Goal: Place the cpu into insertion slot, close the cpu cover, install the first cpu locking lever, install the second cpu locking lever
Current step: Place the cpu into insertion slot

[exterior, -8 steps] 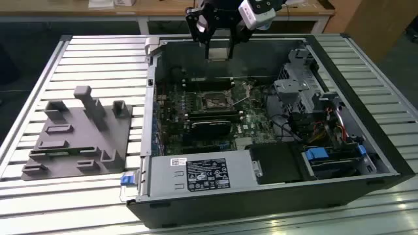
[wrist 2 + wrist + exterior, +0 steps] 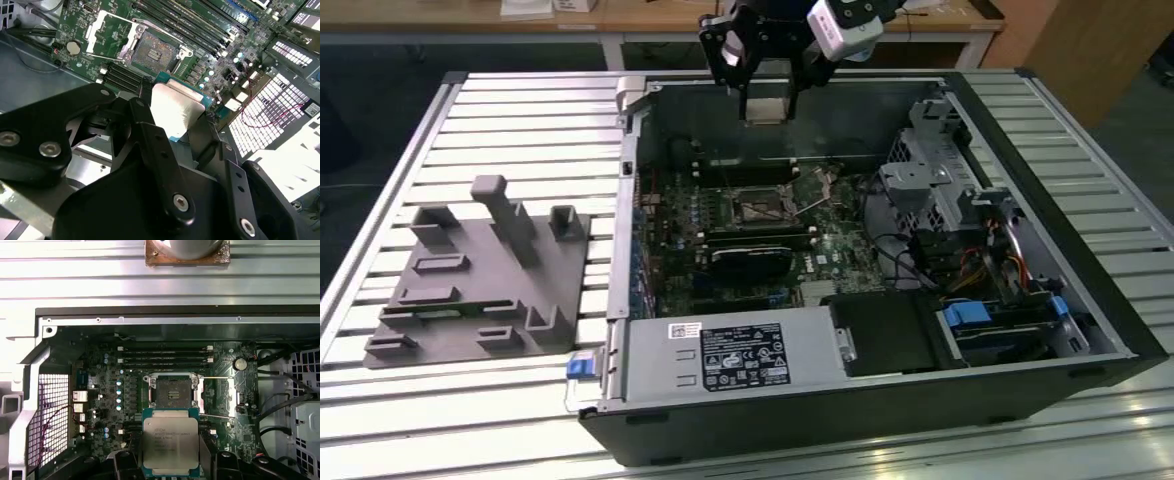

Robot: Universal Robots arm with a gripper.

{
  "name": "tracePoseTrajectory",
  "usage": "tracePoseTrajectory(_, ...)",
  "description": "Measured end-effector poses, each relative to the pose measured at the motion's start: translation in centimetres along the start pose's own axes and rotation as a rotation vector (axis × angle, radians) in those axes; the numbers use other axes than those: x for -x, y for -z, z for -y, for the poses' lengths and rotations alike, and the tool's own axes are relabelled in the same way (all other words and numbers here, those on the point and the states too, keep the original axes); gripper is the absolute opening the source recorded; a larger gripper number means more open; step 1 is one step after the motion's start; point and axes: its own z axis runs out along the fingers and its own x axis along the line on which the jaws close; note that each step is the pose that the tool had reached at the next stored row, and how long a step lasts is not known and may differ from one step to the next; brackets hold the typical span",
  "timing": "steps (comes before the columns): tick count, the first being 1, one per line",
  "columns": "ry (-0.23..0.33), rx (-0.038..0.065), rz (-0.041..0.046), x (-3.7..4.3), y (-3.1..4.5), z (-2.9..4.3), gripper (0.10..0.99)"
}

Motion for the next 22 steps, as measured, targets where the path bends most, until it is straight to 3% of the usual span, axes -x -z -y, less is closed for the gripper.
tracePoseTrajectory(6, 0.000, 0.000, 0.0000, 0.00, -0.25, 0.03, 0.537)
tracePoseTrajectory(22, 0.000, 0.000, 0.0000, 0.05, -2.52, 0.23, 0.537)
